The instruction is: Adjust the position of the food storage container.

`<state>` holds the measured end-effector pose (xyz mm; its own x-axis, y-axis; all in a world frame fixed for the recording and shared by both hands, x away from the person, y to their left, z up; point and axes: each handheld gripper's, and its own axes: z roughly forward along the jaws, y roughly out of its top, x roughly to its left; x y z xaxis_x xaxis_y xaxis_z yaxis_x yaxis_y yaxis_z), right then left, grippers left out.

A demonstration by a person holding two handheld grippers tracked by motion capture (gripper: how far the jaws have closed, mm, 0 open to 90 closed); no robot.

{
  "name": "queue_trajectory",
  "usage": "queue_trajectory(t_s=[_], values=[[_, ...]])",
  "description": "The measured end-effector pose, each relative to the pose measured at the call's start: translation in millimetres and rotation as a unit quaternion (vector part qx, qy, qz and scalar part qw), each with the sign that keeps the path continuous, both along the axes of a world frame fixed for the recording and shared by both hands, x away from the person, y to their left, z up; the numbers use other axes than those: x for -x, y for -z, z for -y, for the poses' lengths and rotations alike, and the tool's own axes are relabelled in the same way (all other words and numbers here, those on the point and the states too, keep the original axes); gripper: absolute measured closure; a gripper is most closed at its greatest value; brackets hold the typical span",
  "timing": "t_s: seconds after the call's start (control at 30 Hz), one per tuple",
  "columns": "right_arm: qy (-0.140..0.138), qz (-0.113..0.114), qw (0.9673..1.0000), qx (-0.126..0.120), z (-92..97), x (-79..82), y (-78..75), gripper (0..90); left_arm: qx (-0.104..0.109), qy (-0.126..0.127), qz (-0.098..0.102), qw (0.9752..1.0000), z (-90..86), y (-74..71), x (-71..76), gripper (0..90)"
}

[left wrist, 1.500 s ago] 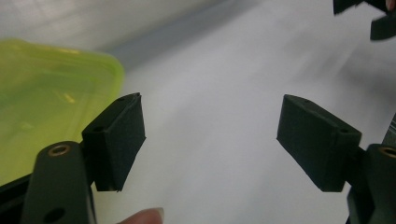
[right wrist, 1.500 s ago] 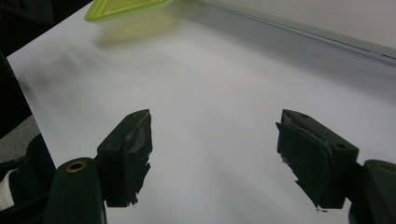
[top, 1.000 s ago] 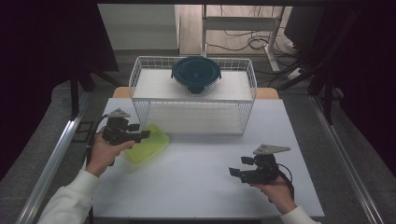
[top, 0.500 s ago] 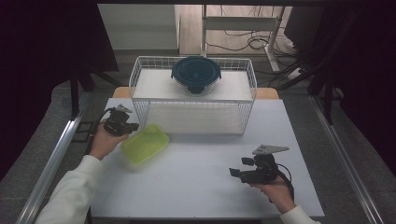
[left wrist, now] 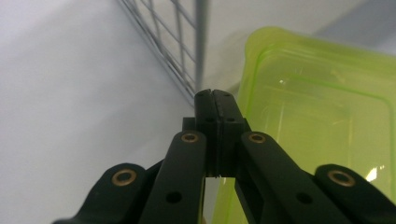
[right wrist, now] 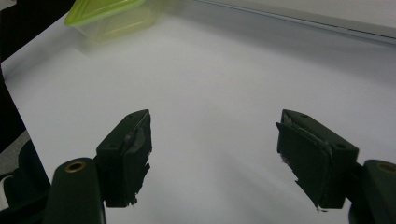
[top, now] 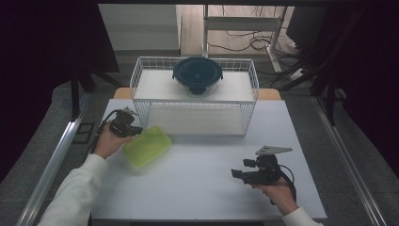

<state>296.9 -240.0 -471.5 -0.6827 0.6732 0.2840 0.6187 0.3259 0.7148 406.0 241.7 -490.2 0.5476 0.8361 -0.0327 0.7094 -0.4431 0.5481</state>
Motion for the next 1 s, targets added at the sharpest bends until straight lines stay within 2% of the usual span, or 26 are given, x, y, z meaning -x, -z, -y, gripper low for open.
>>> queue_trajectory(t_s=[0.1, 0.27, 0.37, 0.43, 0.53, 0.57, 0.67, 0.77, 1.0], values=[[0.000, 0.000, 1.0000, 0.001, -0.1, 0.1, 0.1, 26.2, -0.006, 0.023, -0.003, 0.9997, 9.6, 1.9, 2.1, 90.0], [0.002, -0.001, 1.0000, 0.001, 0.3, -0.1, -0.2, 26.2, 0.000, 0.053, -0.002, 0.9986, 25.1, -2.0, 8.0, 90.0], [0.001, 0.000, 1.0000, 0.000, 0.7, -0.1, -0.3, 26.2, -0.009, 0.085, -0.010, 0.9963, 34.7, -2.0, 11.5, 90.0], [0.001, 0.000, 1.0000, 0.000, 0.6, 0.0, -0.3, 26.2, -0.013, 0.095, -0.012, 0.9953, 44.6, -2.3, 16.9, 90.0], [0.001, 0.001, 1.0000, 0.000, 0.2, 0.1, -0.1, 26.2, -0.008, 0.119, -0.011, 0.9928, 58.9, -4.9, 23.7, 90.0], [0.001, 0.000, 1.0000, 0.000, 0.1, 0.1, 0.0, 26.2, 0.003, 0.117, -0.011, 0.9930, 64.4, -4.6, 26.5, 90.0], [0.002, -0.001, 1.0000, 0.000, 0.4, 0.0, -0.3, 26.2, -0.004, 0.146, -0.015, 0.9891, 76.2, -3.5, 30.8, 90.0], [0.002, -0.002, 1.0000, 0.000, 0.5, 0.0, -0.1, 26.1, -0.005, 0.159, -0.018, 0.9871, 87.1, -2.1, 36.0, 90.0], [0.000, -0.004, 1.0000, 0.001, -0.3, 0.0, 0.5, 26.0, -0.006, 0.199, -0.023, 0.9798, 111.9, -3.3, 44.3, 90.0]])
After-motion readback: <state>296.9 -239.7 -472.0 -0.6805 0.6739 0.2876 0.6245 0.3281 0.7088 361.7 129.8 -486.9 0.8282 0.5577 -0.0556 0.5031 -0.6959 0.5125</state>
